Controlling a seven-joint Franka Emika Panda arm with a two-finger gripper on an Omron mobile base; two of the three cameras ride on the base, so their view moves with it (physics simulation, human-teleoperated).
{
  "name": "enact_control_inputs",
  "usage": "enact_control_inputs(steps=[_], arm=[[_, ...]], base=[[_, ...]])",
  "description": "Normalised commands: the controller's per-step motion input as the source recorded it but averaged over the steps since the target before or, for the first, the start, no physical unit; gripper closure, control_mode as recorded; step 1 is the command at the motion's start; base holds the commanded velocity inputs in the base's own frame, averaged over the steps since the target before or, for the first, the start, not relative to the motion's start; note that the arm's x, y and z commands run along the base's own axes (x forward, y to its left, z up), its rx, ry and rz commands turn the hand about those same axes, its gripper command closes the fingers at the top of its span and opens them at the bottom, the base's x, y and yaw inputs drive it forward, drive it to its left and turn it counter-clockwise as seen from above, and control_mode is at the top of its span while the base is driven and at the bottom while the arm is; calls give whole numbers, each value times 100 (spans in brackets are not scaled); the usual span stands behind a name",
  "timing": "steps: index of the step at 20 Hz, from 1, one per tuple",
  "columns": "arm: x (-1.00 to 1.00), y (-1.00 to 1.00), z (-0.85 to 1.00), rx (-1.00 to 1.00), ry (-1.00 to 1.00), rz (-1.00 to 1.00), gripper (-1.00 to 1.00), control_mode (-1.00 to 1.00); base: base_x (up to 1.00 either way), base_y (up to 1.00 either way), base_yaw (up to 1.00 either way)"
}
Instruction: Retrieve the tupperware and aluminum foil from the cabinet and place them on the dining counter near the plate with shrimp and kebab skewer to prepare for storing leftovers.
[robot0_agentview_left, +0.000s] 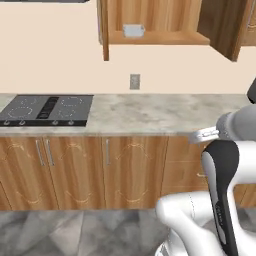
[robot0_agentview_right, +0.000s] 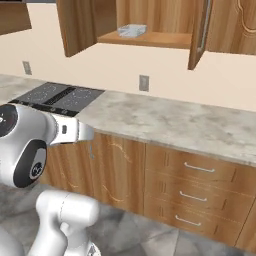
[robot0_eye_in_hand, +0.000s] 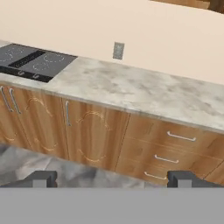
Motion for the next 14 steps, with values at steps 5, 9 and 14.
enact_control_inputs(steps=[5, 9, 14], arm=[[0, 0, 0, 0, 0, 0, -100, 100], [0, 0, 0, 0, 0, 0, -100, 100], [0, 0, 0, 0, 0, 0, -100, 100]], base=[[100, 31, -7], [100, 2, -15], [100, 8, -20]])
